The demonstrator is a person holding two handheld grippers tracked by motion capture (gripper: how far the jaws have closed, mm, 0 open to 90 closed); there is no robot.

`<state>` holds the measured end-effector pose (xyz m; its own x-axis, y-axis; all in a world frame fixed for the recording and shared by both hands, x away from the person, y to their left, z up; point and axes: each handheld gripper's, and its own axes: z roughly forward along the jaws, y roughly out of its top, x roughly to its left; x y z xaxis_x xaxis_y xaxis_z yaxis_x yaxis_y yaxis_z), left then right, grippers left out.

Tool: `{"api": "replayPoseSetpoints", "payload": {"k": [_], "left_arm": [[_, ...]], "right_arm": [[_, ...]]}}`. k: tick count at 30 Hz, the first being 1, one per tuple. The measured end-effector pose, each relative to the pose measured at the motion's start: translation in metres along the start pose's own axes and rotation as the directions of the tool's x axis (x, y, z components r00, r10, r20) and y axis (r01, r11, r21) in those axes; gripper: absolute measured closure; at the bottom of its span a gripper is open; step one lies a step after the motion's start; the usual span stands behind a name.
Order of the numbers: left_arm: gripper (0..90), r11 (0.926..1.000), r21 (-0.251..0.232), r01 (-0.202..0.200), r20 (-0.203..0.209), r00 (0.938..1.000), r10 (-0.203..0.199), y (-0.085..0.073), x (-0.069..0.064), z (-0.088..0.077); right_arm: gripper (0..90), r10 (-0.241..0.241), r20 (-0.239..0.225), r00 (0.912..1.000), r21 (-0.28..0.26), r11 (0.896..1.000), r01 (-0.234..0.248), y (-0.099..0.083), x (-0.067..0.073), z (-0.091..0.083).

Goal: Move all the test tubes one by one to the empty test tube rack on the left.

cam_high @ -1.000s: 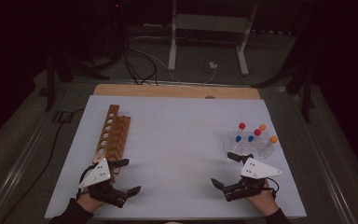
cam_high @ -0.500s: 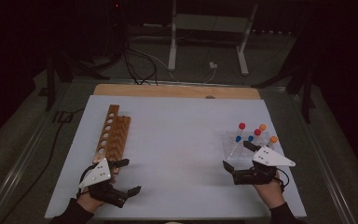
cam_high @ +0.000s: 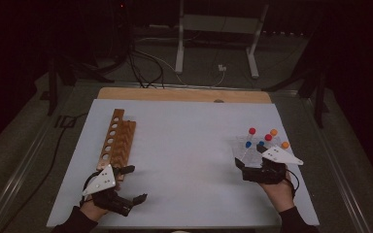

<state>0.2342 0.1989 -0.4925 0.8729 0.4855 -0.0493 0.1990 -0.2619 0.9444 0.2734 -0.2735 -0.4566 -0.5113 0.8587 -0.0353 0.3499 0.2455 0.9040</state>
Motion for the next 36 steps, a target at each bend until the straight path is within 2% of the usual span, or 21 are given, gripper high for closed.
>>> {"api": "replayPoseSetpoints", "payload": {"k": [1,6,10,13,14,15,16,23,33,36], "left_arm": [[0.5,1.0,0.001,-0.001,-0.001,1.0,0.001,0.0,0.0,0.0],[0.5,1.0,0.002,-0.004,0.003,1.0,0.004,0.0,0.0,0.0],[0.5,1.0,0.003,-0.004,0.003,1.0,0.004,0.0,0.0,0.0],[0.5,1.0,0.005,-0.005,0.004,1.0,0.005,0.0,-0.001,0.0],[0.5,1.0,0.005,-0.006,0.004,1.0,0.006,0.0,-0.001,0.0],[0.5,1.0,0.005,-0.006,0.005,1.0,0.006,0.0,-0.001,0.0],[0.5,1.0,0.006,-0.008,0.005,1.0,0.007,0.0,-0.001,0.0],[0.5,0.9999,0.009,-0.008,0.007,0.9999,0.008,0.0,-0.001,0.0],[0.5,0.9999,0.012,-0.009,0.002,1.0,0.009,0.0,-0.001,0.0],[0.5,0.9999,0.01,-0.006,0.004,1.0,0.006,0.0,-0.001,0.0]], "right_arm": [[14.5,0.009,0.02,0.9998,0.017,1.0,-0.009,-0.001,0.001,0.003],[21.0,0.024,0.066,0.9975,0.041,0.999,-0.027,-0.002,0.001,0.006],[25.6,0.031,0.081,0.9962,0.053,0.998,-0.035,-0.002,0.001,0.007],[36.5,0.033,0.104,0.9941,0.064,0.997,-0.039,-0.003,0.001,0.009],[36.5,0.033,0.104,0.9941,0.064,0.997,-0.039,-0.003,0.001,0.009],[42.9,0.031,0.125,0.9917,0.068,0.997,-0.04,-0.003,0.0,0.01],[45.7,0.034,0.133,0.9905,0.072,0.996,-0.043,-0.003,0.0,0.01],[56.1,0.059,0.163,0.9848,0.099,0.992,-0.076,-0.004,-0.005,0.016],[63.9,0.066,0.168,0.9836,0.119,0.989,-0.087,-0.006,-0.007,0.023],[67.4,0.054,0.178,0.9826,0.121,0.99,-0.076,-0.006,-0.007,0.026]]}}
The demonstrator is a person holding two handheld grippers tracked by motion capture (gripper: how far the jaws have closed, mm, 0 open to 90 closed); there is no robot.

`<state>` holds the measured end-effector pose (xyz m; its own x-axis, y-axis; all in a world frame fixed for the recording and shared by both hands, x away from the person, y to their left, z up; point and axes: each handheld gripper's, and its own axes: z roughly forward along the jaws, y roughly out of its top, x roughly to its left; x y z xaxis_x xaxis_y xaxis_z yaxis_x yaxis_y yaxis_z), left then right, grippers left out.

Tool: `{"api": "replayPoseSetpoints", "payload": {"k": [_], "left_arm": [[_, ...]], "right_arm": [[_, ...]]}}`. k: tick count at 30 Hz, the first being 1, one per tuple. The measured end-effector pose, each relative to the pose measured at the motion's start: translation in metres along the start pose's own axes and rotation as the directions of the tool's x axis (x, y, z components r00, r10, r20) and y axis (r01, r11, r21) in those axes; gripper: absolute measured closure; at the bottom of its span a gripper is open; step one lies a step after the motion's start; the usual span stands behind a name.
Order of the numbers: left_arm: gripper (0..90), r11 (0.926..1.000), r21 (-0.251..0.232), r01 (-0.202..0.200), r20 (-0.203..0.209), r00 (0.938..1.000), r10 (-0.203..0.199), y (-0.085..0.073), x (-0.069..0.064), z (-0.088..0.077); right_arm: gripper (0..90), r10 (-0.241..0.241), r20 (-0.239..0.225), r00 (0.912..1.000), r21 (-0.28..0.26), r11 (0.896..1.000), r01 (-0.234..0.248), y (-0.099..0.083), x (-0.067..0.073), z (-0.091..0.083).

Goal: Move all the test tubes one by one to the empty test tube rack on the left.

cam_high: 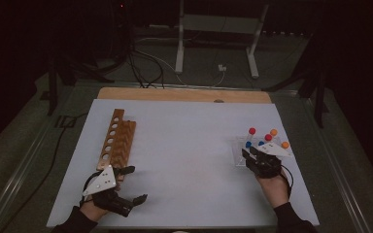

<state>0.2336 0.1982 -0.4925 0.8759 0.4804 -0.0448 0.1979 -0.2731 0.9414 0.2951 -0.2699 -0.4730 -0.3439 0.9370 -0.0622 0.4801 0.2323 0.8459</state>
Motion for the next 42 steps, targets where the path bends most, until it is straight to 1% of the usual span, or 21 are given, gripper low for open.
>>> {"api": "replayPoseSetpoints", "payload": {"k": [9,15,20,27,32,34,42], "left_arm": [[0.5,1.0,-0.001,0.004,0.001,1.0,-0.004,0.0,0.0,0.0],[0.5,1.0,-0.002,0.005,0.002,1.0,-0.005,0.0,0.0,0.0],[0.5,1.0,-0.002,0.005,0.003,1.0,-0.005,0.0,0.0,0.0],[0.5,1.0,0.001,0.006,0.003,1.0,-0.006,0.0,0.0,0.0],[0.5,1.0,0.0,0.006,0.002,1.0,-0.006,0.0,0.0,0.0],[0.5,1.0,0.001,0.005,0.002,1.0,-0.005,0.0,0.0,0.0],[0.5,1.0,0.001,0.006,0.001,1.0,-0.006,0.0,0.0,0.0]], "right_arm": [[74.4,0.002,-0.014,0.9999,0.004,1.0,-0.002,0.0,-0.002,0.006],[76.3,0.008,-0.022,0.9997,0.002,1.0,-0.008,0.001,-0.001,0.007],[76.8,0.002,-0.025,0.9997,-0.005,1.0,-0.002,0.002,-0.001,0.006],[77.0,-0.001,-0.039,0.9992,-0.02,1.0,0.0,0.007,-0.002,-0.001],[77.1,-0.009,-0.039,0.9992,-0.037,0.999,0.008,0.011,-0.001,-0.007],[77.0,-0.011,-0.036,0.9993,-0.051,0.999,0.01,0.014,-0.002,-0.011],[77.1,-0.023,-0.036,0.9991,-0.073,0.997,0.02,0.02,-0.002,-0.019]]}}
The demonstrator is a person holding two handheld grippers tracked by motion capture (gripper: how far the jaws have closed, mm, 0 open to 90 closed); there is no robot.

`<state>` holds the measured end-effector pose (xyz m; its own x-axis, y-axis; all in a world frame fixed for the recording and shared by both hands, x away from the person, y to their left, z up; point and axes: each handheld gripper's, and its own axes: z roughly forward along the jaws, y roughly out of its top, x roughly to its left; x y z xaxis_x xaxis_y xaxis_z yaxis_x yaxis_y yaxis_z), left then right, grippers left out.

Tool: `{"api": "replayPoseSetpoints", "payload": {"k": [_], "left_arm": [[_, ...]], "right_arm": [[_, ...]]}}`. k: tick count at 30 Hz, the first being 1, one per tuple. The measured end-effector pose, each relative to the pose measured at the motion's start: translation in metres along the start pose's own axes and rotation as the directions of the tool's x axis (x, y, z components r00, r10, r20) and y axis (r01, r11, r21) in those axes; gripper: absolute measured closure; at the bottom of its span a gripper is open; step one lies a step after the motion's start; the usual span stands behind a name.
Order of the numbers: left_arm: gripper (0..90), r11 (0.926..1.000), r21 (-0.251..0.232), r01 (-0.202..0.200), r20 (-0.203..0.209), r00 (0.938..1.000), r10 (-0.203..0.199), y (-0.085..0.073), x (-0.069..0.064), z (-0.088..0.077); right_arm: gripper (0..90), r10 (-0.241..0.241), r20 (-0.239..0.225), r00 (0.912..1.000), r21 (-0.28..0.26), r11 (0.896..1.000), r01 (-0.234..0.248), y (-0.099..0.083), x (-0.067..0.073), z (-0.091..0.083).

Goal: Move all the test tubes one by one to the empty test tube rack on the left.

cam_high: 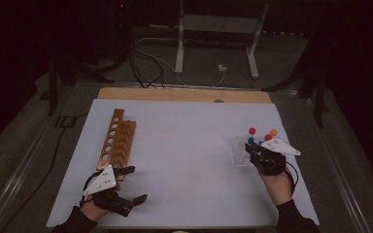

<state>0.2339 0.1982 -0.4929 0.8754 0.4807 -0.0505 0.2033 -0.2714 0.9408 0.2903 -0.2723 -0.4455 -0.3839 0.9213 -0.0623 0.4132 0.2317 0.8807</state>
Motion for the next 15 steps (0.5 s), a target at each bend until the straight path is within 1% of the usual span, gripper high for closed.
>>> {"api": "replayPoseSetpoints", "payload": {"k": [4,8,15], "left_arm": [[0.5,1.0,0.0,0.002,0.0,1.0,-0.002,0.0,0.0,0.0],[0.5,1.0,0.003,0.0,0.0,1.0,0.0,0.0,0.0,0.0],[0.5,1.0,0.001,0.0,-0.001,1.0,0.0,0.0,0.0,0.0]], "right_arm": [[77.1,-0.017,0.005,0.9998,-0.009,1.0,0.017,0.003,0.001,-0.004],[77.1,-0.013,0.005,0.9999,-0.022,1.0,0.013,0.006,0.002,-0.008],[77.1,-0.028,0.01,0.9996,-0.042,0.999,0.028,0.011,0.004,-0.013]]}}
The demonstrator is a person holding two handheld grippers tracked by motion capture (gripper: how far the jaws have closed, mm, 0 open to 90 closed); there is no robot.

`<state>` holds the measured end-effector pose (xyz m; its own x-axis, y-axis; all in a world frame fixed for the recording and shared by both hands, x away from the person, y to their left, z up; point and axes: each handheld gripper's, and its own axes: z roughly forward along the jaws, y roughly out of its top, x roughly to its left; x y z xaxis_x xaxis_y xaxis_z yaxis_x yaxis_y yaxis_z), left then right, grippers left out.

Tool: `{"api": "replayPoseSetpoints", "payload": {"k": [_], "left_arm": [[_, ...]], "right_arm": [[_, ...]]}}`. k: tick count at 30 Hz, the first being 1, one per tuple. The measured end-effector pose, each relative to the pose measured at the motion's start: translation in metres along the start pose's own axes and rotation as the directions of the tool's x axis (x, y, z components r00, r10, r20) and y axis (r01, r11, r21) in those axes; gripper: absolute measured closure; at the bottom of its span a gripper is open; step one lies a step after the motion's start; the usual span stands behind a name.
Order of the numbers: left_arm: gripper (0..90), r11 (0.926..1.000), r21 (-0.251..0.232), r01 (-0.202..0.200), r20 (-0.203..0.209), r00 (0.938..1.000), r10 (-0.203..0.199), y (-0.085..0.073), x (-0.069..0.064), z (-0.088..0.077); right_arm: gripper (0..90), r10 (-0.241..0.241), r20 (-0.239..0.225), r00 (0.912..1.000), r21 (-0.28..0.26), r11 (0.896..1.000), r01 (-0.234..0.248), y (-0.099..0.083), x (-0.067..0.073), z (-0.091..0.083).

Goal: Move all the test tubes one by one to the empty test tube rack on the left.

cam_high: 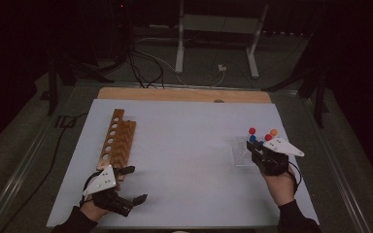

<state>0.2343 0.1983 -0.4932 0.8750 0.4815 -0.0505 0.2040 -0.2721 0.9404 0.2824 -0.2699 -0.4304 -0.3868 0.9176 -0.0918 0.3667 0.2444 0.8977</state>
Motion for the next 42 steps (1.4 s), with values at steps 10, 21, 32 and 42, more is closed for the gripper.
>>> {"api": "replayPoseSetpoints", "payload": {"k": [10,21,32,42], "left_arm": [[0.5,1.0,0.002,-0.003,-0.001,1.0,0.003,0.0,0.0,0.0],[0.5,0.9999,-0.001,0.012,0.017,0.9998,-0.012,0.0,0.0,0.002],[0.5,0.9988,0.034,0.036,0.048,0.9981,-0.038,0.007,0.001,0.012],[0.5,0.9949,0.047,0.089,0.083,0.9922,-0.093,0.032,-0.002,0.03]], "right_arm": [[77.1,-0.026,-0.035,0.999,-0.044,0.999,0.025,0.008,0.012,-0.005],[77.1,-0.057,-0.122,0.9909,-0.007,0.998,0.057,0.004,0.03,0.008],[77.1,-0.067,-0.222,0.9727,0.039,0.996,0.078,-0.003,0.047,0.017],[77.1,-0.084,-0.286,0.9547,0.048,0.994,0.102,-0.004,0.06,0.019]]}}
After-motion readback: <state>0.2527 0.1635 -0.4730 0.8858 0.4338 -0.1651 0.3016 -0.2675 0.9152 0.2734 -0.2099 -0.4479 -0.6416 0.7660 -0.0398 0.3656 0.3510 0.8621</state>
